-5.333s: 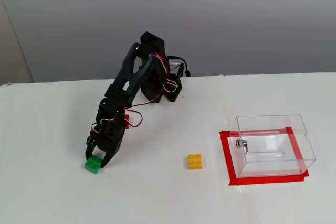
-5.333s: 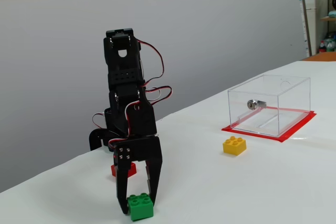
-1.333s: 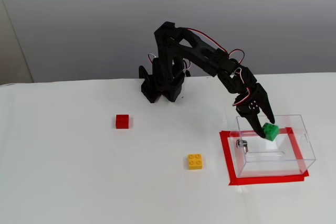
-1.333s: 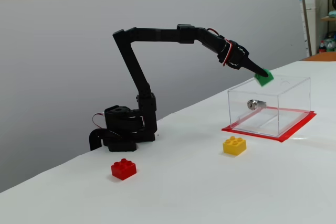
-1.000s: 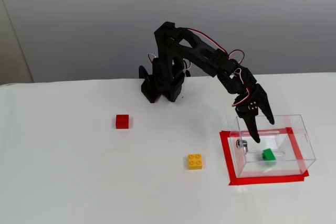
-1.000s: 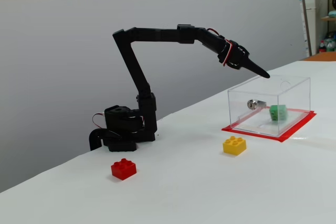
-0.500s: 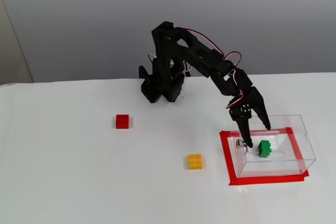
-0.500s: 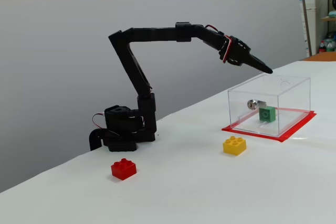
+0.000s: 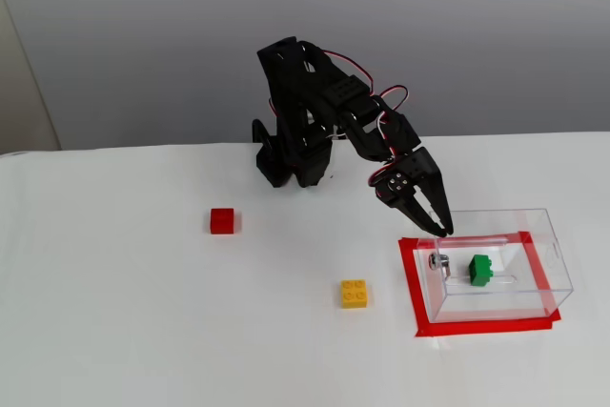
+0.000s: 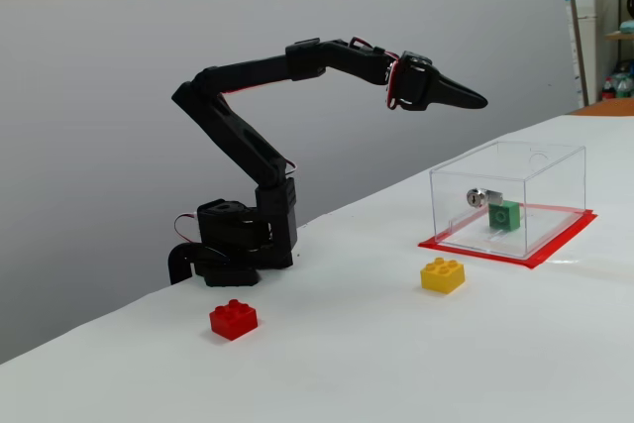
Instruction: Pick the green lego brick and place it into the transparent box
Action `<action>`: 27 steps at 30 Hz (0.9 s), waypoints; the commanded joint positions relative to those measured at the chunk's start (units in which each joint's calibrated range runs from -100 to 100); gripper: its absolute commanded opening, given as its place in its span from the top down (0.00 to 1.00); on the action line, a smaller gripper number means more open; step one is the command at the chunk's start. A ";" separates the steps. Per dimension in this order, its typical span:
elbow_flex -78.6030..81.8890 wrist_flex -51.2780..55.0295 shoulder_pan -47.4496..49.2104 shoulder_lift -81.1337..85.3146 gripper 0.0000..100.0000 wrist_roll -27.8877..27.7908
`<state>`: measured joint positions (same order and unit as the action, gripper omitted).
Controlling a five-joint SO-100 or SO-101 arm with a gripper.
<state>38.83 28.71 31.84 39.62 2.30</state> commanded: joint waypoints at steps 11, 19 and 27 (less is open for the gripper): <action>13.34 0.28 -25.59 20.08 0.99 -0.26; 20.57 0.28 -36.90 28.05 0.99 -0.26; 32.05 0.19 -42.00 40.27 0.99 -0.31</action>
<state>68.76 28.88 -9.40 75.81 2.30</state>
